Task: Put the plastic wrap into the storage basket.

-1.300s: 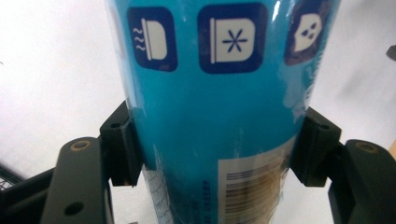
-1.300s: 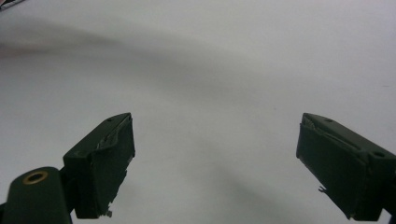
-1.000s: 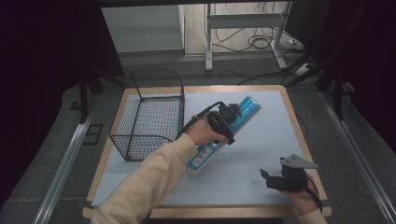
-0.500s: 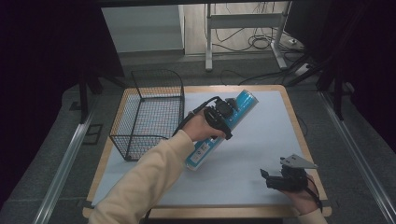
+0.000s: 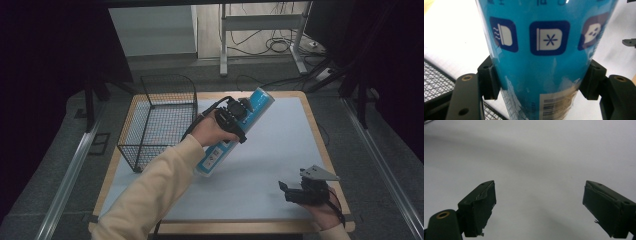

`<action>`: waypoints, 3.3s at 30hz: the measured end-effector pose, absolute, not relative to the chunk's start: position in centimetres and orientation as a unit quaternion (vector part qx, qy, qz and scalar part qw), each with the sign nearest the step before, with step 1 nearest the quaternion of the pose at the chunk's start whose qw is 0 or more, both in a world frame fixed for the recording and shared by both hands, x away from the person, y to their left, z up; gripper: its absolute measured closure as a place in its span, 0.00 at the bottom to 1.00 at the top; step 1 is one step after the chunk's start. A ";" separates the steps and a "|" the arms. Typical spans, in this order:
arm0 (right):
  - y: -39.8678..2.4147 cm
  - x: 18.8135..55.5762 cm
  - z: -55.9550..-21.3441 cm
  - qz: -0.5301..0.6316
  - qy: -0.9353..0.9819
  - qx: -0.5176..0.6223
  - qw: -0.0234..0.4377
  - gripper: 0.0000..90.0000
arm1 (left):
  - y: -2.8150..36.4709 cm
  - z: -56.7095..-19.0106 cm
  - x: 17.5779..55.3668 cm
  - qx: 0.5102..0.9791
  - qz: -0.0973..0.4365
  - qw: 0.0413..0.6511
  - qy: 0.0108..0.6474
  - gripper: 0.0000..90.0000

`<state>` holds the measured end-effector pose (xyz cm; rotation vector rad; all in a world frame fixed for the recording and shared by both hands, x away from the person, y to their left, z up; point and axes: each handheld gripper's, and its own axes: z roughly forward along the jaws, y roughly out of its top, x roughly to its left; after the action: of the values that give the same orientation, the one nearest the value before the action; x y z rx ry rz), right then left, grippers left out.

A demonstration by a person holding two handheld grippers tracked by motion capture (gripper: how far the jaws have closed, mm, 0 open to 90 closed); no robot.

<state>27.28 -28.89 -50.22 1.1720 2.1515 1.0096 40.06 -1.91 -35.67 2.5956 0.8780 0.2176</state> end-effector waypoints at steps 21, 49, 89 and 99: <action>-29.0 27.3 -50.1 0.371 0.786 0.429 0.245 0.13 | -1.4 -34.4 40.5 0.923 0.088 0.201 0.315 0.35; -29.0 27.4 -50.2 0.371 0.787 0.431 0.242 0.13 | 0.8 -30.1 42.6 0.909 0.110 0.223 0.336 0.35; -29.6 27.7 -50.3 0.367 0.779 0.447 0.243 0.13 | 11.8 -29.1 45.1 0.868 0.150 0.200 0.429 0.35; -29.5 27.7 -50.4 0.365 0.780 0.446 0.244 0.13 | 13.6 -31.2 45.9 0.860 0.144 0.189 0.452 0.35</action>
<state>27.72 -29.54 -50.42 1.2172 2.1315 0.9971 45.92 13.62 -31.25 2.4170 1.2712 0.4043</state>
